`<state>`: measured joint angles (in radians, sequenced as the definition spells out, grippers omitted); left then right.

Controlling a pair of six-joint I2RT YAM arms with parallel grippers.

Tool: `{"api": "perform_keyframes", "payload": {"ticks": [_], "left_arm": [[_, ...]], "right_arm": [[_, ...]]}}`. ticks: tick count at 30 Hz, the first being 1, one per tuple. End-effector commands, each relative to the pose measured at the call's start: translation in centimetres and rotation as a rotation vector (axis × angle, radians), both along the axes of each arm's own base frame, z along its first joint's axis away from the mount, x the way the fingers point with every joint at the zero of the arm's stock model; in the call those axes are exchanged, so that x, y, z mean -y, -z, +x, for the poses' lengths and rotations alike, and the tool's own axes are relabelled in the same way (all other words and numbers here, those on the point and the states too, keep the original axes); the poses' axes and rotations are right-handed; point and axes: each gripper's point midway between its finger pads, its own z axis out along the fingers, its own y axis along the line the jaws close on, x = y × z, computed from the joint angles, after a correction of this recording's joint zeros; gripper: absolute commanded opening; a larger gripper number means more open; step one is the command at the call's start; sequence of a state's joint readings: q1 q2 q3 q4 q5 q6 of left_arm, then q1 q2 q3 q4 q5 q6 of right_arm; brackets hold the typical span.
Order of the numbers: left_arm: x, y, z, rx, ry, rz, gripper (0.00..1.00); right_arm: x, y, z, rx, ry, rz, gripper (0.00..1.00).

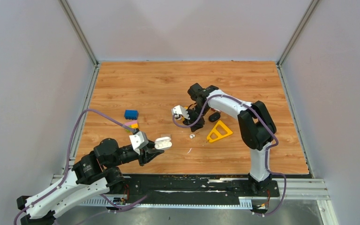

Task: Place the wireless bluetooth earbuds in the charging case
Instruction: Adjust the earbud at the center of the board, then pick up the earbud from the center of the board.

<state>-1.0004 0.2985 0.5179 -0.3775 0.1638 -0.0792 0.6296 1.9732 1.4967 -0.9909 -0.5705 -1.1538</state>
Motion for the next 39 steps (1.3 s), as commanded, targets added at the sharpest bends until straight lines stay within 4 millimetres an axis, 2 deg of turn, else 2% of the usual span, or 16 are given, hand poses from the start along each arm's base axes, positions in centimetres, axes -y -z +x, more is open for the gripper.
{"api": "perform_keyframes", "payload": {"ticks": [1,13,20,39], "left_arm": [[0.4,-0.6,0.1,0.029,0.018,-0.013,0.02],[0.4,-0.6,0.1,0.032,0.018,-0.014,0.03],[0.5,-0.4,0.0,0.026,0.026,-0.007,0.03],[0.5,-0.3,0.1,0.025,0.023,-0.002,0.04]], "right_arm": [[-1.2,-0.5,-0.3,-0.025,-0.070,0.050,0.26],[-0.9,1.8,-0.8,-0.087,-0.055,0.000,0.27],[-1.4,2.0,-1.0,-0.109,-0.042,0.012,0.27],[-0.8,2.8,-2.2,-0.137,-0.036,0.015,0.30]]}}
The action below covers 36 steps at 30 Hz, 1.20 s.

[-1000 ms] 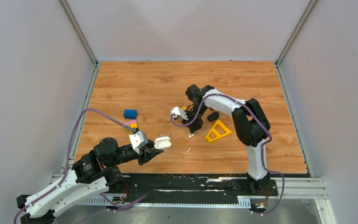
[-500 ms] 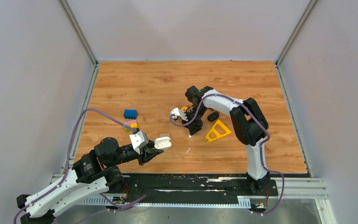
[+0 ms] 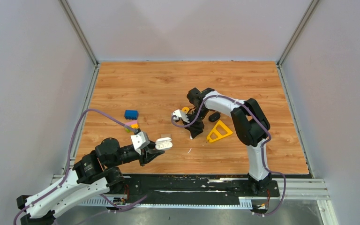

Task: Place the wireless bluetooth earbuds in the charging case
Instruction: Pick up the earbud from the center of the board.

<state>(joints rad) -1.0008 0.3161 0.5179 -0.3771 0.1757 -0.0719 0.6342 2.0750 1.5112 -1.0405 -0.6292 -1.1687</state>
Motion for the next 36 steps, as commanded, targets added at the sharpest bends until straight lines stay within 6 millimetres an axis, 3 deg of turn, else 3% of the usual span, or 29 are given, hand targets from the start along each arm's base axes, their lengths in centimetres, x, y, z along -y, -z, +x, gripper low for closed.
{"api": "perform_keyframes", "payload": {"ticks": [1,9,23,29,36], "left_arm": [[0.3,-0.7,0.2,0.028,0.009,-0.017,0.04],[0.3,-0.8,0.2,0.032,0.008,-0.019,0.04],[0.3,-0.7,0.1,0.031,0.013,-0.019,0.04],[0.3,-0.8,0.0,0.034,0.017,-0.022,0.05],[0.4,-1.0,-0.1,0.038,0.026,-0.029,0.05]], "right_arm": [[-0.8,-0.2,-0.4,0.001,-0.012,0.046,0.30],[-0.8,-0.6,-0.6,-0.006,-0.006,0.047,0.28],[-0.6,-2.1,-1.1,-0.038,0.026,0.036,0.06],[-0.3,-4.8,-1.7,-0.008,0.049,0.062,0.03],[0.2,-10.0,-2.1,0.097,0.128,0.139,0.04]]}}
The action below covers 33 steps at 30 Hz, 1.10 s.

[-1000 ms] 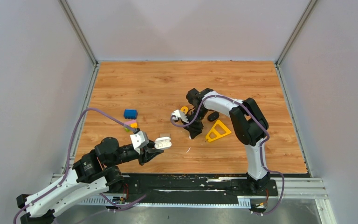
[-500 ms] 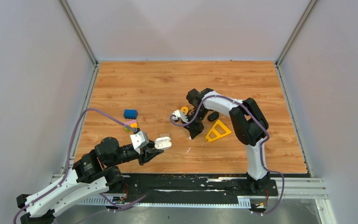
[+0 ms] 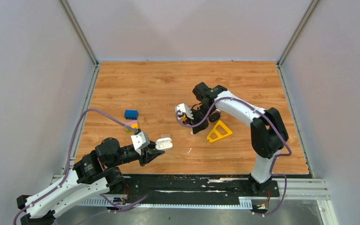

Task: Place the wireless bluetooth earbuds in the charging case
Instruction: Pick up the earbud from the center of the board, then place the earbud in the charging case.

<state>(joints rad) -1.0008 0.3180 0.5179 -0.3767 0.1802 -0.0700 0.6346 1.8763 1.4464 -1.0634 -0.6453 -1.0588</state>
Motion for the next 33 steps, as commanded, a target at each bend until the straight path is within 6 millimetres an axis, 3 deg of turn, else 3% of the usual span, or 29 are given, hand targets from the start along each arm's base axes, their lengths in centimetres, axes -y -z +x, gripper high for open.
{"api": "perform_keyframes", "payload": {"ticks": [1,7,10,14,20,24,28,33], "left_arm": [[0.4,-1.0,-0.1,0.037,0.024,-0.030,0.05],[0.6,-1.0,-0.2,0.042,0.037,-0.031,0.05],[0.7,-0.9,-0.2,0.042,0.043,-0.026,0.05],[1.1,-0.8,0.0,0.053,0.051,-0.021,0.05],[2.7,0.4,2.4,0.149,0.059,0.112,0.02],[4.5,-0.2,3.6,0.124,0.099,0.069,0.01],[5.4,-1.4,4.3,0.072,0.135,-0.049,0.02],[5.0,-3.1,4.4,0.066,0.132,-0.162,0.02]], "right_arm": [[-0.4,-5.3,-0.8,0.086,0.048,0.107,0.04],[0.0,-11.9,-2.7,0.222,0.072,0.223,0.04],[-0.3,-14.0,-3.1,0.278,0.099,0.287,0.04],[-1.0,-17.0,-4.9,0.209,0.071,0.342,0.05],[-3.2,-20.9,-4.8,0.302,0.041,0.433,0.06],[-3.9,-23.7,-6.0,0.293,0.028,0.495,0.06],[-3.8,-24.4,-7.4,0.244,0.030,0.526,0.07],[-3.6,-22.0,-8.0,0.209,0.051,0.497,0.07]]}}
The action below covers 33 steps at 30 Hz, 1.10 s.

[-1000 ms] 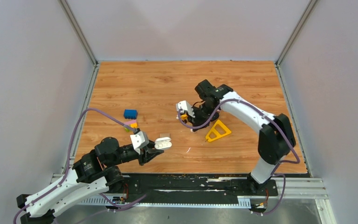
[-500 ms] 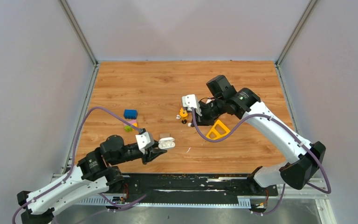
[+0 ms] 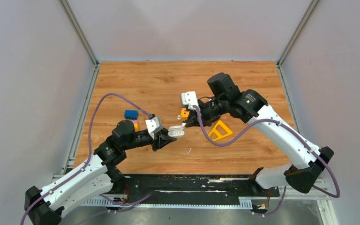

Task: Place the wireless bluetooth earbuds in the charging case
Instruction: Place the earbud in the charging case.

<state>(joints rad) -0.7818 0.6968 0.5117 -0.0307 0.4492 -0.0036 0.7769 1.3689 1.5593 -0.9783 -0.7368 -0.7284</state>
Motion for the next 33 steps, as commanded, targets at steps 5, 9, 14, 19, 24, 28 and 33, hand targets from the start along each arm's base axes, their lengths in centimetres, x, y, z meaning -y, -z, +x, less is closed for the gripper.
{"api": "perform_keyframes", "payload": {"ticks": [5,9,14,19,24,28,33], "left_arm": [[0.9,-4.2,-1.2,0.058,0.092,-0.195,0.02],[1.1,-4.1,-1.2,0.045,0.105,-0.194,0.02],[1.0,-4.0,-1.3,0.049,0.106,-0.194,0.02],[0.8,-4.1,-1.3,0.059,0.099,-0.192,0.02],[0.8,-4.2,-1.4,0.062,0.100,-0.193,0.02],[0.8,-4.2,-1.3,0.064,0.098,-0.192,0.02],[0.7,-4.1,-1.3,0.064,0.095,-0.189,0.02]], "right_arm": [[-0.4,1.9,-1.4,-0.043,0.008,0.022,0.07],[-0.8,1.4,-1.5,-0.050,0.004,0.045,0.07],[-1.2,1.4,-1.6,-0.063,-0.004,0.047,0.07],[-1.6,2.2,-1.6,-0.067,-0.013,0.027,0.07],[-2.0,2.8,-1.7,-0.051,-0.021,0.000,0.08],[-2.1,3.3,-1.8,-0.038,-0.026,-0.022,0.08],[-2.1,4.0,-2.2,-0.025,-0.042,-0.053,0.12]]}}
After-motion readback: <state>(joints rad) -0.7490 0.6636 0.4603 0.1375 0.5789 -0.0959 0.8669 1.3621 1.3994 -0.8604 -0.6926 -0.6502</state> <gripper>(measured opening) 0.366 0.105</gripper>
